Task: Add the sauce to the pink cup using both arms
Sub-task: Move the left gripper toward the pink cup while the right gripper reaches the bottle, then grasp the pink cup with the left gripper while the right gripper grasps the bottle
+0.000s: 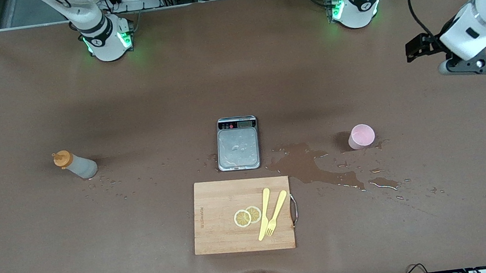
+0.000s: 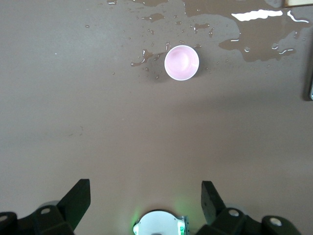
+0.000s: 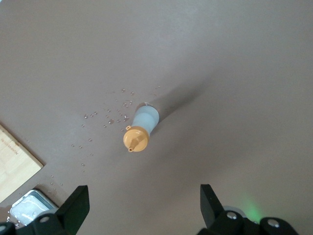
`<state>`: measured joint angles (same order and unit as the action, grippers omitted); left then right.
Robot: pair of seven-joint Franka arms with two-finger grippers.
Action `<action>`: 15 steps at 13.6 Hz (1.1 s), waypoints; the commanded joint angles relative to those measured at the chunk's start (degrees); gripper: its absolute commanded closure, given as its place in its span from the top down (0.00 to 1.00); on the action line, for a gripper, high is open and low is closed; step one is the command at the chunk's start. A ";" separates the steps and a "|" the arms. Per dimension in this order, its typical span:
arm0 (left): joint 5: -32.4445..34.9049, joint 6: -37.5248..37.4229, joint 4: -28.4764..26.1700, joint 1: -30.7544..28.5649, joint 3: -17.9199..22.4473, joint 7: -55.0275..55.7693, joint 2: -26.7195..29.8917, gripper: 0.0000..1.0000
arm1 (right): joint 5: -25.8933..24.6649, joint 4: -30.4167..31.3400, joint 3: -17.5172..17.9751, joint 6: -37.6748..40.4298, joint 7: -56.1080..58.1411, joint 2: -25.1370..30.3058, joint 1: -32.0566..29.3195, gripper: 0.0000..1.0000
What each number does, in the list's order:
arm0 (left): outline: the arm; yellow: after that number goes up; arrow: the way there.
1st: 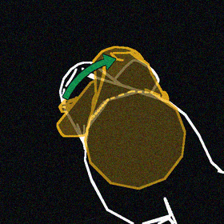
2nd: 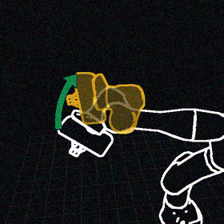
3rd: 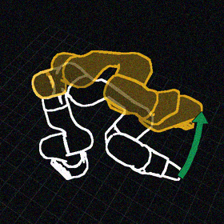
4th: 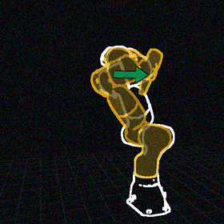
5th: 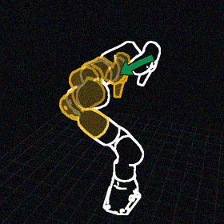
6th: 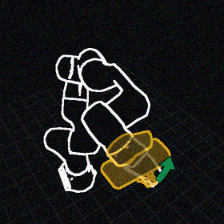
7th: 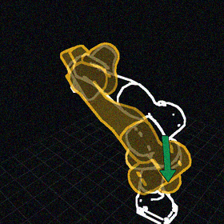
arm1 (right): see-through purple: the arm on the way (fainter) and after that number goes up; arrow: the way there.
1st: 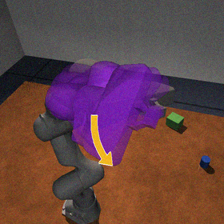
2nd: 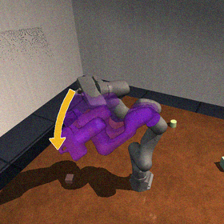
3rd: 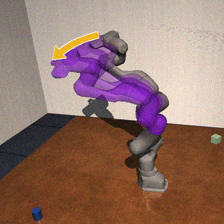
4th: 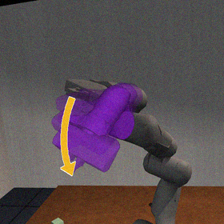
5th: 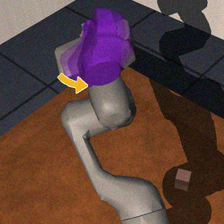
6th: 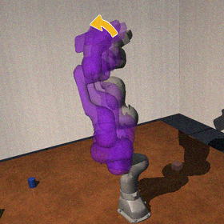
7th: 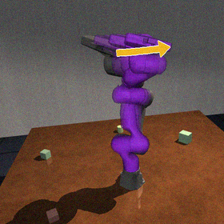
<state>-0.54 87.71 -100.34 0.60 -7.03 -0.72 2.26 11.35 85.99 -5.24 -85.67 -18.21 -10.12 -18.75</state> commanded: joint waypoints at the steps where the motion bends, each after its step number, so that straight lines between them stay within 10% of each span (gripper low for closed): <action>1: -1.13 7.10 -8.09 -0.86 -0.62 -0.07 1.62 1.00 | 3.48 -1.18 0.85 1.29 -5.40 -2.70 -3.12 1.00; 15: -1.04 40.58 -16.29 -0.34 -0.70 0.02 -20.17 1.00 | 23.27 -1.09 0.94 6.04 -21.68 -20.54 -14.73 1.00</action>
<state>-0.62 124.55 -117.16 0.53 -7.25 -0.72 -14.72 32.19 86.28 -5.28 -80.61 -36.38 -28.04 -32.27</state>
